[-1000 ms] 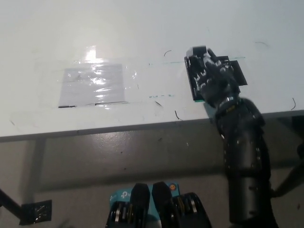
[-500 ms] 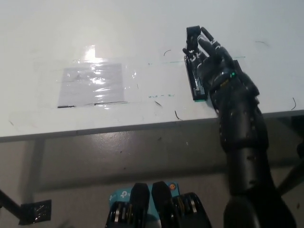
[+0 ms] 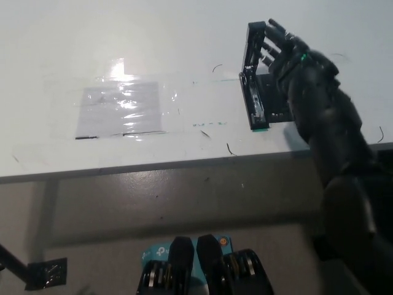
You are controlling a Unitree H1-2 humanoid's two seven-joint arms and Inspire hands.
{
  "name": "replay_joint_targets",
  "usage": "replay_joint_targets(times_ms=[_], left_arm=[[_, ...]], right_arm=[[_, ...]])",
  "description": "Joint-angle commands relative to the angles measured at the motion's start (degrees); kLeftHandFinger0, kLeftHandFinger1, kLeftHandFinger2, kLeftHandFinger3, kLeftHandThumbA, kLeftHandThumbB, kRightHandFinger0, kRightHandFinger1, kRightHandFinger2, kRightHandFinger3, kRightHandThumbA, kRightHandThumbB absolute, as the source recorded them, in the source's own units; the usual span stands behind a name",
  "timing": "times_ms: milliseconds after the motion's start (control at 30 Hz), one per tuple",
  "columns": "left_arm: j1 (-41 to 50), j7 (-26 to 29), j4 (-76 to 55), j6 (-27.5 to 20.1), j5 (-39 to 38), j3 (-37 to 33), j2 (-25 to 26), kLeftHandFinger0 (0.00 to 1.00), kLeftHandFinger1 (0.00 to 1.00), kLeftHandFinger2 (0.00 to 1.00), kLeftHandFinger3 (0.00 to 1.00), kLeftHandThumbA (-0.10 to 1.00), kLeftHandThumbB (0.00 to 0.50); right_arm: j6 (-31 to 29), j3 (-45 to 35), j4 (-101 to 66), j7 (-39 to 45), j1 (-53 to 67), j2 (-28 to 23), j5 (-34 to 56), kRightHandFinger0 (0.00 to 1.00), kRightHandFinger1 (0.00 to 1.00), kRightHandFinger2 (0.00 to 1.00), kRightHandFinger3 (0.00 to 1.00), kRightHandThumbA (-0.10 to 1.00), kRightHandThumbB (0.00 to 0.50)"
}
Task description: A stapler is kept infront of the robot on the black mark on the desk and the robot uses its right hand to lift the top of the stapler to open it
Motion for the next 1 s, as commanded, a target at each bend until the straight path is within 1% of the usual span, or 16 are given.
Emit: replay_joint_targets(times_ms=[0, 33, 67, 200, 233, 333, 433, 500, 567, 667, 700, 767, 867, 900, 933, 967], left_arm=[[0.9, 1.1, -1.8, -0.2, 0.4, 0.4, 0.1, 0.6, 0.63, 0.74, 0.88, 0.31, 0.087], [0.8, 0.9, -1.0, -0.9, 0.6, 0.3, 0.3, 0.6, 0.64, 0.75, 0.89, 0.34, 0.119], [0.8, 0.8, -1.0, -0.9, 0.6, 0.2, 0.3, 0.6, 0.65, 0.76, 0.88, 0.36, 0.125], [1.1, 0.8, -1.7, -0.3, 0.3, 0.2, 0.2, 0.62, 0.66, 0.78, 0.88, 0.34, 0.108], [1.0, 0.8, -1.7, -0.1, 0.2, 0.3, 0.3, 0.61, 0.65, 0.76, 0.87, 0.34, 0.106], [0.7, 0.8, -1.5, -0.8, 0.4, 0.2, 0.4, 0.6, 0.63, 0.74, 0.89, 0.33, 0.103], [0.5, 0.6, -1.1, -0.8, 0.2, 0.2, 0.4, 0.61, 0.63, 0.74, 0.91, 0.34, 0.109], [0.4, 0.5, -0.7, -1.3, 0.3, 0.2, 0.5, 0.61, 0.63, 0.75, 0.9, 0.33, 0.094], [0.4, 0.6, -1.0, -1.0, 0.2, 0.2, 0.4, 0.59, 0.62, 0.76, 0.89, 0.32, 0.086], [0.6, 0.6, -0.9, -1.1, 0.0, 0.4, 0.3, 0.59, 0.62, 0.76, 0.9, 0.3, 0.091], [0.6, 0.5, -0.9, -1.3, 0.2, 0.2, 0.4, 0.59, 0.62, 0.76, 0.9, 0.31, 0.097], [0.7, 0.4, -0.9, -1.5, -0.1, 0.4, 0.3, 0.58, 0.62, 0.74, 0.88, 0.31, 0.106], [0.7, 0.7, -1.1, -1.0, -0.1, 0.5, 0.3, 0.58, 0.63, 0.75, 0.88, 0.31, 0.083], [0.8, 0.7, -1.1, -1.0, -0.1, 0.5, 0.3, 0.59, 0.63, 0.76, 0.89, 0.31, 0.084], [0.8, 0.9, -1.4, -0.8, 0.1, 0.5, 0.2, 0.59, 0.63, 0.75, 0.89, 0.31, 0.085], [0.8, 0.9, -1.3, -0.8, 0.1, 0.5, 0.2, 0.59, 0.62, 0.74, 0.89, 0.31, 0.086]], right_arm=[[-10.6, 2.2, 4.6, 5.1, -10.8, -2.4, -4.2, 0.26, 0.31, 0.44, 0.66, 0.35, 0.0], [-11.2, 2.7, 5.8, 4.6, -11.6, -2.5, -4.9, 0.27, 0.31, 0.43, 0.65, 0.36, 0.0], [-11.6, 2.7, 6.5, 4.5, -11.8, -2.6, -5.0, 0.26, 0.31, 0.43, 0.64, 0.36, 0.0], [-12.4, 2.8, 9.0, 3.2, -13.2, -2.6, -5.7, 0.24, 0.29, 0.41, 0.63, 0.34, 0.0], [-12.6, 2.7, 9.2, 3.2, -13.6, -2.5, -5.7, 0.26, 0.32, 0.44, 0.65, 0.33, 0.0], [-13.1, 2.2, 9.8, 3.2, -14.5, -1.9, -5.6, 0.25, 0.3, 0.44, 0.64, 0.32, 0.0], [-13.5, 2.2, 10.1, 3.1, -14.9, -1.4, -5.7, 0.21, 0.26, 0.4, 0.6, 0.34, 0.0], [-13.9, 2.3, 10.2, 3.1, -14.7, -0.6, -5.9, 0.19, 0.25, 0.39, 0.61, 0.35, 0.0], [-14.1, 2.9, 10.1, 3.6, -13.9, -0.2, -6.7, 0.2, 0.28, 0.4, 0.6, 0.36, 0.0], [-14.1, 3.3, 10.1, 3.8, -13.1, 0.0, -7.1, 0.18, 0.27, 0.39, 0.63, 0.35, 0.0], [-14.1, 3.2, 10.1, 4.0, -12.7, -0.1, -7.1, 0.2, 0.28, 0.41, 0.63, 0.34, 0.0], [-14.3, 3.0, 9.8, 4.5, -11.3, -0.5, -7.2, 0.19, 0.24, 0.38, 0.65, 0.33, 0.0], [-14.2, 2.9, 9.4, 5.5, -10.2, -0.7, -7.2, 0.17, 0.22, 0.37, 0.67, 0.33, 0.0], [-14.2, 2.8, 9.2, 5.7, -10.0, -0.7, -7.2, 0.18, 0.23, 0.37, 0.68, 0.34, 0.0], [-12.8, 2.7, 5.1, 8.2, -6.6, -0.6, -6.8, 0.23, 0.29, 0.43, 0.7, 0.34, 0.0], [-12.6, 2.7, 4.6, 8.6, -6.3, -0.5, -6.8, 0.24, 0.3, 0.45, 0.71, 0.34, 0.0]])
